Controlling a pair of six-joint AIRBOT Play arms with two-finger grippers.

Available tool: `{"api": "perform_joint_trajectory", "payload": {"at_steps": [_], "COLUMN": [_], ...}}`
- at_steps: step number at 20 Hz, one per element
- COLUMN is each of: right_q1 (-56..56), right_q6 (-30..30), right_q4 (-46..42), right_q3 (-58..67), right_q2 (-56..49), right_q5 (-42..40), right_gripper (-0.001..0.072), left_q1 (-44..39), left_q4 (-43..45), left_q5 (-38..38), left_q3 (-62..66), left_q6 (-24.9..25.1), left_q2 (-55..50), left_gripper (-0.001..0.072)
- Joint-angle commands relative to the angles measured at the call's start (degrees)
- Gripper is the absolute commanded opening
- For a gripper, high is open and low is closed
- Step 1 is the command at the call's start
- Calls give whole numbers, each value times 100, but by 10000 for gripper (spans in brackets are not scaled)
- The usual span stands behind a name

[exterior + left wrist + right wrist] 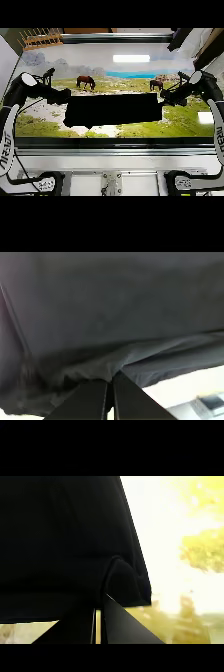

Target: Fold the clothes and pants, and hang the long-sleeved shirts on hangers.

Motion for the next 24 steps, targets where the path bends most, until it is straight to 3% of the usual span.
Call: {"api": "perform_joint_trajectory", "payload": {"at_steps": [1, 3, 4, 5, 6, 7, 11, 12, 13, 18, 24], "right_q1": [13, 13, 11, 11, -7, -66, -605, -815, -1012, -1722, -1353], "right_q6": [-26, -28, -76, -363, -647, -994, -2371, -2658, -2726, -3084, -3338], "right_q4": [278, 640, 826, 1104, 1427, 1757, 2109, 2107, 2057, 2166, 3209], "right_q3": [382, 380, 380, 380, 382, 422, 505, 446, 328, -442, -455], "right_q2": [-487, -566, -586, -588, -584, -577, -496, -496, -496, -835, -1641], "right_q5": [-544, -1040, -1283, -1539, -1727, -1792, -1001, -673, -509, -409, -348], "right_gripper": [20, 30, 34, 158, 442, 669, 668, 669, 669, 669, 655], "left_q1": [-4, -4, -4, -4, -2, 28, -17, -94, -201, -1172, -2345], "left_q4": [-42, -44, -44, -44, -42, -42, -35, -35, -42, -44, -39], "left_q5": [87, 149, 225, 354, 479, 549, -83, -267, -358, 227, 1047], "left_q3": [772, 1034, 1132, 1248, 1360, 1499, 1932, 1917, 1853, 887, 203], "left_q6": [7, -22, -35, -114, -245, -380, -444, -442, -442, -448, -498], "left_q2": [-789, -1047, -1117, -1167, -1178, -1178, -1172, -1167, -1154, -879, -846], "left_gripper": [9, 12, 165, 427, 475, 476, 466, 218, 17, 10, 10]}}
